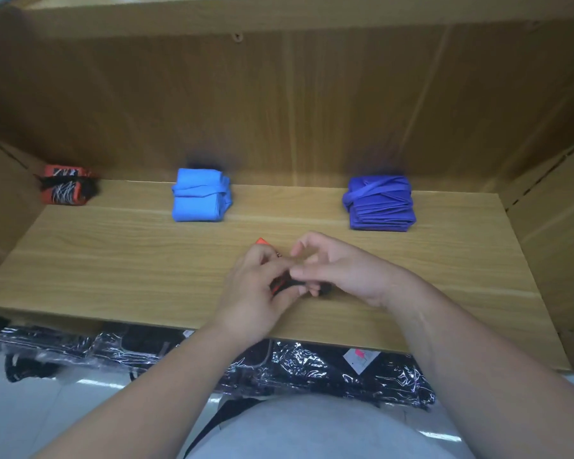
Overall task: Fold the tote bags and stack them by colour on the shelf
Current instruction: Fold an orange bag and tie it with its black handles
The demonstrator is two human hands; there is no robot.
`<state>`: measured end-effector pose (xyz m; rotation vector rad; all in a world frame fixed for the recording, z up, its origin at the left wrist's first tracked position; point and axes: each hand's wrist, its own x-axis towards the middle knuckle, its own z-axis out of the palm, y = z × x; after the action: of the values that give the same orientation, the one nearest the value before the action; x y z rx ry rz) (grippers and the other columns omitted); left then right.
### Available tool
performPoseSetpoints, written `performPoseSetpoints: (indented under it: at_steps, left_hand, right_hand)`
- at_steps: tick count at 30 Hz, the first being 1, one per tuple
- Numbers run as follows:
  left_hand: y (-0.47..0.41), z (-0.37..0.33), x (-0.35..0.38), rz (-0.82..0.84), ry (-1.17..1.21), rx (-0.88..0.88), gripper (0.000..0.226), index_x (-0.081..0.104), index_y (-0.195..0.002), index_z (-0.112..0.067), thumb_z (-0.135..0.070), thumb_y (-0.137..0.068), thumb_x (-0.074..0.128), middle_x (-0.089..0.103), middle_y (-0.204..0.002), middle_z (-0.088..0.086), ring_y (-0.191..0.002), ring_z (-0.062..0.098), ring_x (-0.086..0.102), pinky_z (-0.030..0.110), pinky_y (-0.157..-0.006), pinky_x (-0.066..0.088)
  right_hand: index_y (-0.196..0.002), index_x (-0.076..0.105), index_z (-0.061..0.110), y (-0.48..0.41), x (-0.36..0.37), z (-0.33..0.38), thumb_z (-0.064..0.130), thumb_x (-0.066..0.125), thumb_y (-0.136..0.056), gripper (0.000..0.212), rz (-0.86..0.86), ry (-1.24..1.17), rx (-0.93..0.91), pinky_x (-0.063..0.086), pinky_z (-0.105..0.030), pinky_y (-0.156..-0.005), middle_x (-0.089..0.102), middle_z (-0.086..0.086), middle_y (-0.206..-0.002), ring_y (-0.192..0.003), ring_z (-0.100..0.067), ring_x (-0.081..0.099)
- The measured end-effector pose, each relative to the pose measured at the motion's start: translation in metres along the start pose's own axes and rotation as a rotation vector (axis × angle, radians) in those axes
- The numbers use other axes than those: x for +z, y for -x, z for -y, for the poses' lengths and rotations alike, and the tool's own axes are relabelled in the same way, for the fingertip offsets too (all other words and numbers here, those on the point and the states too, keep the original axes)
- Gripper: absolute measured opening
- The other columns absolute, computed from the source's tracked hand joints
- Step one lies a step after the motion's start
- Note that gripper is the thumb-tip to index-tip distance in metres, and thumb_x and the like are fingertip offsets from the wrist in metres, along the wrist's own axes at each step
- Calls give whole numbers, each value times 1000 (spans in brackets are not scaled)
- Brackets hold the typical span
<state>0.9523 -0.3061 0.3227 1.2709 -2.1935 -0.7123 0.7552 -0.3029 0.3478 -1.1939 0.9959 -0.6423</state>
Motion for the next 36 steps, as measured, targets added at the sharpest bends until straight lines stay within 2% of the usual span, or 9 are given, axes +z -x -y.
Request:
performPoseSetpoints:
  at_steps: [4,9,11,13,20,23,27,30,36]
  left_hand:
    - [-1,3,2,6,208,-89,15,76,-91,-26,-35,-85,65,51,-94,-10,-94,11,55,31,-86,45]
    - [0,-1,-14,69,514,-252,25,73,-84,-13,6,-94,61,58,-103,6,-93,6,57,14,-85,43]
    - [-1,-1,-18,67,582,-322,18,73,-80,-10,-3,-92,62,63,-102,6,-96,11,59,19,-89,44]
    - [-3,-4,-21,44,680,-422,14,72,-70,-13,-14,-80,62,65,-97,2,-93,10,61,18,-86,44]
    - [-5,-9,-19,-28,731,-491,26,57,-71,9,-2,-93,65,58,-91,14,-76,17,59,19,-64,51]
    - [-5,-13,-14,-67,717,-485,35,50,-73,17,-5,-96,63,54,-87,11,-63,9,58,18,-57,49]
    - [-5,-14,-10,-121,641,-477,34,55,-79,17,-10,-100,59,56,-84,9,-61,5,57,21,-60,46]
    - [-7,-12,-14,-101,625,-484,31,56,-84,14,-13,-101,58,57,-78,11,-58,7,53,15,-56,43]
    - [-1,-20,-24,-90,722,-484,23,57,-82,-4,-7,-104,51,59,-70,-1,-60,3,54,12,-59,43]
  right_hand:
    - [-116,61,22,4,-11,-8,-6,84,-73,56,-51,72,-41,51,-27,-75,68,-6,-83,-75,-15,61]
    - [-92,76,24,4,-10,-18,3,83,-76,27,-291,142,-49,49,-33,-82,73,-11,-85,-79,-11,63]
    - [-85,76,17,6,-3,-21,19,81,-81,7,-254,168,31,46,-31,-78,70,-4,-81,-76,-9,60]
    - [-91,73,8,6,3,-24,33,74,-83,26,-288,110,72,50,-35,-89,74,-11,-91,-85,-17,64]
    - [-92,68,3,4,26,-10,2,50,-98,19,-384,-546,87,50,-52,-106,68,-24,-109,-119,-43,62]
    - [-58,71,15,1,33,-5,3,47,-97,48,-454,-620,93,51,-54,-103,72,-27,-106,-113,-44,66]
    - [-59,73,13,-6,45,-10,2,51,-93,42,-573,-742,69,55,-50,-99,69,-20,-89,-100,-43,68]
    - [-77,74,5,-8,50,-14,4,53,-93,27,-585,-826,70,58,-43,-90,69,-30,-106,-104,-44,67]
    - [-51,58,18,-9,57,-7,7,51,-97,48,-591,-854,-39,58,-41,-81,71,-23,-90,-93,-35,68]
